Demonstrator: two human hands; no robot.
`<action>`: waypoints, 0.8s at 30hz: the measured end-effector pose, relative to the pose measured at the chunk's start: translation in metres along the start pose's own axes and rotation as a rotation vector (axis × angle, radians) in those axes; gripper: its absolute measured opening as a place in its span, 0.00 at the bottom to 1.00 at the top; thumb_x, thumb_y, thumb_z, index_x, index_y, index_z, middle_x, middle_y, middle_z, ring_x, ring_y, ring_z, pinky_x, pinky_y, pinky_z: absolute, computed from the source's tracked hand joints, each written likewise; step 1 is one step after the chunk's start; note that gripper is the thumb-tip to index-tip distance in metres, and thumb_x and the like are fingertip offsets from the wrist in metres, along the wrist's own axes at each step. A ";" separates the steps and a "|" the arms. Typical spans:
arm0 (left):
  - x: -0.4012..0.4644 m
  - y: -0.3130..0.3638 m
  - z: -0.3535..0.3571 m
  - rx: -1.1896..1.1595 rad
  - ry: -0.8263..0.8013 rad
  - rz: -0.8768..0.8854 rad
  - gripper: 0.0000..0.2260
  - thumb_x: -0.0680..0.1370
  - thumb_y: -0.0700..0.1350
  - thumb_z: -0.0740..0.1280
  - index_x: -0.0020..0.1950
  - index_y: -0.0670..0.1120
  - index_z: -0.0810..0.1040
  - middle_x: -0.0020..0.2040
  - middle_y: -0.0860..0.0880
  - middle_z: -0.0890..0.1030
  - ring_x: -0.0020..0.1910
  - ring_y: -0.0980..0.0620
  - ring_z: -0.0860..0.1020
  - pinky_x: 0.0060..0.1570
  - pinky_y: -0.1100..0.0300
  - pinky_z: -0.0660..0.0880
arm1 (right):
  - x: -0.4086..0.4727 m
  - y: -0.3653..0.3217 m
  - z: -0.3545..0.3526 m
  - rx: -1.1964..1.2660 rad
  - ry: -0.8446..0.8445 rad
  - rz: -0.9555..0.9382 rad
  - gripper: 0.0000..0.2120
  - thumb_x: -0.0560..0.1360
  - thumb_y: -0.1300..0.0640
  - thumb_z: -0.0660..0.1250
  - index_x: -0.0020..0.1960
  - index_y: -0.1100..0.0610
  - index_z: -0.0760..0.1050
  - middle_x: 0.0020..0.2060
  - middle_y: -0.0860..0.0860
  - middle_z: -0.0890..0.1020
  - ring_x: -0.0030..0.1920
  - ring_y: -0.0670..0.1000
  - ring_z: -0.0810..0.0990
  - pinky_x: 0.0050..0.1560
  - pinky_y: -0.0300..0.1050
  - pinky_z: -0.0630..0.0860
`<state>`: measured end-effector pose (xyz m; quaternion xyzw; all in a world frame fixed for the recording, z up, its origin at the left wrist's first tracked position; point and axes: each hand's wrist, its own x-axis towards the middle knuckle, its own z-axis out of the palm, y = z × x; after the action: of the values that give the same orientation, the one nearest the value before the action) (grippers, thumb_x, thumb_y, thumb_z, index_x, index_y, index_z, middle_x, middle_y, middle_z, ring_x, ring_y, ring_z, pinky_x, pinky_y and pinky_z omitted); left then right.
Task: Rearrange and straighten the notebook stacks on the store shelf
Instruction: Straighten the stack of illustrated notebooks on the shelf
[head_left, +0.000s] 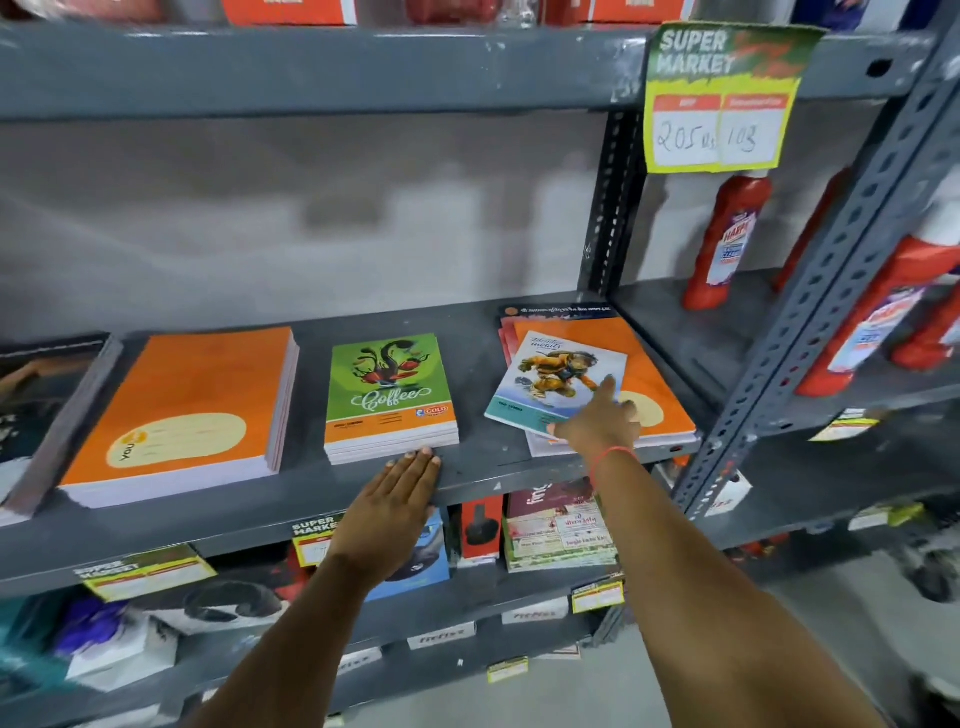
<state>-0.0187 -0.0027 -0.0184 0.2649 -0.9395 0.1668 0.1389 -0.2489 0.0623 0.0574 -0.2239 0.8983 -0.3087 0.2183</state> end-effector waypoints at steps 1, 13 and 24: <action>-0.001 0.000 0.001 -0.002 0.010 0.015 0.21 0.72 0.51 0.59 0.58 0.41 0.80 0.57 0.44 0.83 0.55 0.48 0.81 0.52 0.53 0.78 | 0.001 -0.001 -0.003 0.061 0.002 0.059 0.45 0.70 0.57 0.71 0.77 0.54 0.45 0.71 0.62 0.59 0.67 0.63 0.66 0.61 0.50 0.70; -0.039 -0.029 0.004 -0.187 0.091 -0.002 0.27 0.81 0.49 0.43 0.56 0.40 0.81 0.55 0.43 0.84 0.52 0.48 0.83 0.49 0.52 0.79 | -0.010 -0.062 -0.003 0.973 -0.291 0.114 0.15 0.75 0.71 0.62 0.35 0.56 0.65 0.32 0.55 0.70 0.30 0.49 0.68 0.15 0.29 0.63; -0.049 -0.040 0.010 -0.193 0.181 -0.084 0.19 0.77 0.47 0.54 0.56 0.40 0.81 0.54 0.43 0.84 0.52 0.47 0.83 0.51 0.51 0.80 | -0.025 -0.090 0.086 0.390 -0.311 -0.059 0.10 0.70 0.67 0.69 0.35 0.60 0.69 0.44 0.59 0.76 0.41 0.56 0.76 0.35 0.47 0.73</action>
<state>0.0417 -0.0163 -0.0355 0.2732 -0.9229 0.0928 0.2548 -0.1592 -0.0272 0.0612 -0.2486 0.7704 -0.4441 0.3839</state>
